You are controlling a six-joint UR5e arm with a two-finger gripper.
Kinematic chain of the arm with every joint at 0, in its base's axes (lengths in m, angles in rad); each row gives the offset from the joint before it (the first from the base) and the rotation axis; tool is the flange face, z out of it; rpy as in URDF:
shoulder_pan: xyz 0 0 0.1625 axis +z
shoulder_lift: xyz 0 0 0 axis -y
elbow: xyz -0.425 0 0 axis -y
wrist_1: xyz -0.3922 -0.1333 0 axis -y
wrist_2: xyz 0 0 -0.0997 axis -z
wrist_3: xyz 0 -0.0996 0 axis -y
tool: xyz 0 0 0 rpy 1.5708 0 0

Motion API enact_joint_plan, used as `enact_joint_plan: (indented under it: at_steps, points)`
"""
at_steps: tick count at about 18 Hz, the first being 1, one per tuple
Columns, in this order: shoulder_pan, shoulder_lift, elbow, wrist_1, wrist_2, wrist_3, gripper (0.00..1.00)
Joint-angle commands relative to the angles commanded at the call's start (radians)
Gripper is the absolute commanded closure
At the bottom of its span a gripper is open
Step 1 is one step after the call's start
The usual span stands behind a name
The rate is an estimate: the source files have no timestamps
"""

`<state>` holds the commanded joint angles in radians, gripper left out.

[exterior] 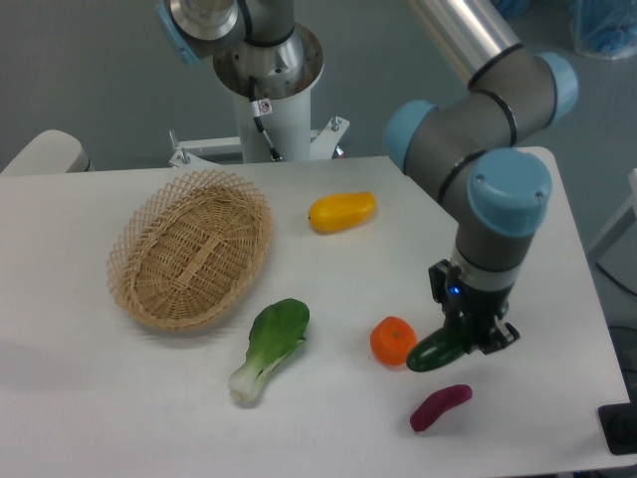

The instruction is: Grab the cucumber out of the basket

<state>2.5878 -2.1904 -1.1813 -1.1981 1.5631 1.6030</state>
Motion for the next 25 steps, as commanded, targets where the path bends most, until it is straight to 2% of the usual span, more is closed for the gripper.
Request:
enact_joint_plan:
  at_steps: [3,25]
  points:
    - [-0.002,-0.020,0.028,-0.005,0.002,0.000,0.99]
    - [-0.002,-0.012,0.011,-0.008,0.003,-0.002,0.99]
